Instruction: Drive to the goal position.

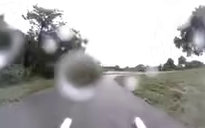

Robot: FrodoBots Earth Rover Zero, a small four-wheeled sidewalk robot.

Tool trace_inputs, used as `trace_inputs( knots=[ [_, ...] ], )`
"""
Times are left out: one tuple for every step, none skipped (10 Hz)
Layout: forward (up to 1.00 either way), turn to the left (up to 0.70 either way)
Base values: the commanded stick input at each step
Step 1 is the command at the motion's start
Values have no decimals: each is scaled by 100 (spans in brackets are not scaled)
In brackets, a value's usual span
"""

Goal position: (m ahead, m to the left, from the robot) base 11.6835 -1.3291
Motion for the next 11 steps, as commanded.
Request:
trace_inputs(
  knots=[
    [70, 0],
    [70, 0],
    [70, 0],
    [70, 0],
    [70, 0],
    [70, 0],
    [70, 0],
    [70, 0],
    [70, 0],
    [70, 0],
    [70, 0]
  ],
)
